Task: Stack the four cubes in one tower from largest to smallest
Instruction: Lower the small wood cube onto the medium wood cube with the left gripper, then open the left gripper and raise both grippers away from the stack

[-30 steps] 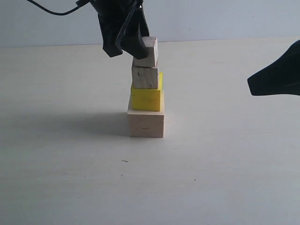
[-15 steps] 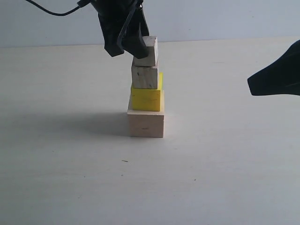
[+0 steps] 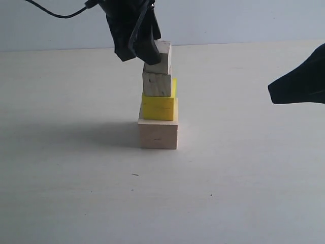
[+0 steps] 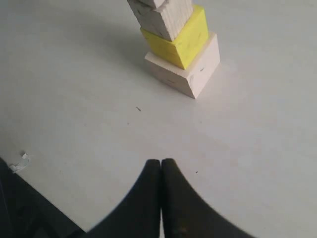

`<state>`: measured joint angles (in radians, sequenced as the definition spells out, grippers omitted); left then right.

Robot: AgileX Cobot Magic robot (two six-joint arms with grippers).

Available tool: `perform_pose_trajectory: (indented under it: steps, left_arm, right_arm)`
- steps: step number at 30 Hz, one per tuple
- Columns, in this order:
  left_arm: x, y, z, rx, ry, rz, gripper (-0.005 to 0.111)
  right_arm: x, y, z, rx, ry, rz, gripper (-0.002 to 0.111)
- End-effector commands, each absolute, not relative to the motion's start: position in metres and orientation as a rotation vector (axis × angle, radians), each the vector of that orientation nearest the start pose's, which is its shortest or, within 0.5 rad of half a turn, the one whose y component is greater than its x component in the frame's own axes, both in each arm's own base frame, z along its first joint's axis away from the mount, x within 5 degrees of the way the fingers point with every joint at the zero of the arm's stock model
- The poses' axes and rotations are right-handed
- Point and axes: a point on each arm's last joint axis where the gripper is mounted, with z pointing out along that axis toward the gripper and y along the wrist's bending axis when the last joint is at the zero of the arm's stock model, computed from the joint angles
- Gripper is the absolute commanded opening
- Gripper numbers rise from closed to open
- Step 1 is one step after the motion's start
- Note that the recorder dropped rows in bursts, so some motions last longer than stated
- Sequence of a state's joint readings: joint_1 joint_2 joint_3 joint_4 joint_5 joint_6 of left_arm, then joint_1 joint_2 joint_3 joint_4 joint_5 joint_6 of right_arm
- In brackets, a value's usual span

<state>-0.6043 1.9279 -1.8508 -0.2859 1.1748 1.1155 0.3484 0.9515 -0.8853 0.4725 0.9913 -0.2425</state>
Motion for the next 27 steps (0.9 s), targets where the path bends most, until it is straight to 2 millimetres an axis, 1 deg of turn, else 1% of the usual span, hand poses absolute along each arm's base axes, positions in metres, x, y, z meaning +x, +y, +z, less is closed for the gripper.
perform_pose_trajectory:
  steps: [1,6,9,14,19,21,24,26,27]
  left_arm:
    - [0.332,-0.260,0.321,-2.611,-2.458,0.332,0.066]
    - [0.330,-0.260,0.321,-2.595,-2.454,0.353,0.067]
    - [0.328,-0.259,0.326,-2.598,-2.466,0.353,0.067]
    - [0.321,-0.254,0.343,-2.636,-2.487,0.343,0.067]
    - [0.313,-0.246,0.363,-2.635,-2.559,0.326,0.067]
    - [0.312,-0.242,0.368,-2.580,-2.627,0.284,0.066]
    - [0.311,-0.233,0.373,-2.446,-2.735,0.188,0.066]
    - [0.310,-0.229,0.375,-2.384,-2.782,0.134,0.060]
    - [0.311,-0.227,0.376,-2.361,-2.803,0.103,0.052]
  right_arm:
    - [0.145,0.090,0.337,-0.581,2.417,0.643,0.000]
    - [0.145,0.090,0.337,-0.581,2.417,0.643,0.000]
    - [0.145,0.090,0.337,-0.581,2.417,0.643,0.000]
    - [0.145,0.090,0.337,-0.582,2.419,0.644,0.000]
    - [0.145,0.090,0.337,-0.582,2.419,0.644,0.000]
    - [0.145,0.090,0.337,-0.582,2.419,0.644,0.000]
    - [0.146,0.090,0.338,-0.580,2.411,0.641,0.000]
    - [0.147,0.090,0.338,-0.578,2.394,0.636,0.000]
    - [0.148,0.090,0.339,-0.570,2.383,0.633,0.000]
